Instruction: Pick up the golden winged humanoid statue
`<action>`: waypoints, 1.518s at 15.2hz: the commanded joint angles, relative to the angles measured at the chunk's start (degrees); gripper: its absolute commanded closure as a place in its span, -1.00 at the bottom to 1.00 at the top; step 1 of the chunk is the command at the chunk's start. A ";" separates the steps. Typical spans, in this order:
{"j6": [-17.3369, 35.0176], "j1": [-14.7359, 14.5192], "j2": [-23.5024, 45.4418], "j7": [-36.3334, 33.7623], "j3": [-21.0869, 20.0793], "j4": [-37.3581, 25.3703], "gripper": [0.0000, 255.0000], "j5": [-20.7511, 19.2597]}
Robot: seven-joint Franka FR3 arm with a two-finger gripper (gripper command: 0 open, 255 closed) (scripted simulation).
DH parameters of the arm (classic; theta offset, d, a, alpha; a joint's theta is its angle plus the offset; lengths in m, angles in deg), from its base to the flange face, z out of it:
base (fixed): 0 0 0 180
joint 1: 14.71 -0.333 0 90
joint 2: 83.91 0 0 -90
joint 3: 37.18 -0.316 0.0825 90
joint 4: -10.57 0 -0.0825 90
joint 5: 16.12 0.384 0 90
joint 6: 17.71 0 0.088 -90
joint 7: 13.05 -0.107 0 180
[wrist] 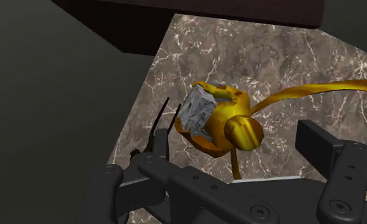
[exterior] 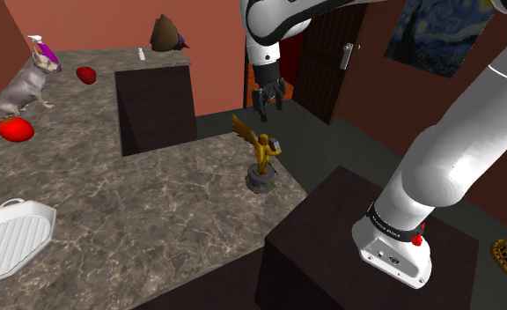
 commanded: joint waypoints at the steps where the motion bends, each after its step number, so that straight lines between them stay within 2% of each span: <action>1: 1.32 -0.64 5.21 -0.46 -0.77 -3.16 -1.00 -0.05; 4: 2.10 -1.49 11.46 -0.94 -1.66 -7.65 -1.00 -0.33; 13: 7.60 -1.53 13.96 -1.27 -1.63 -4.62 -1.00 -0.63; 14: 7.55 -1.49 13.92 -1.19 -1.59 -4.65 1.00 -0.65; 23: 7.60 -1.53 13.96 -1.27 -1.63 -4.63 1.00 -0.63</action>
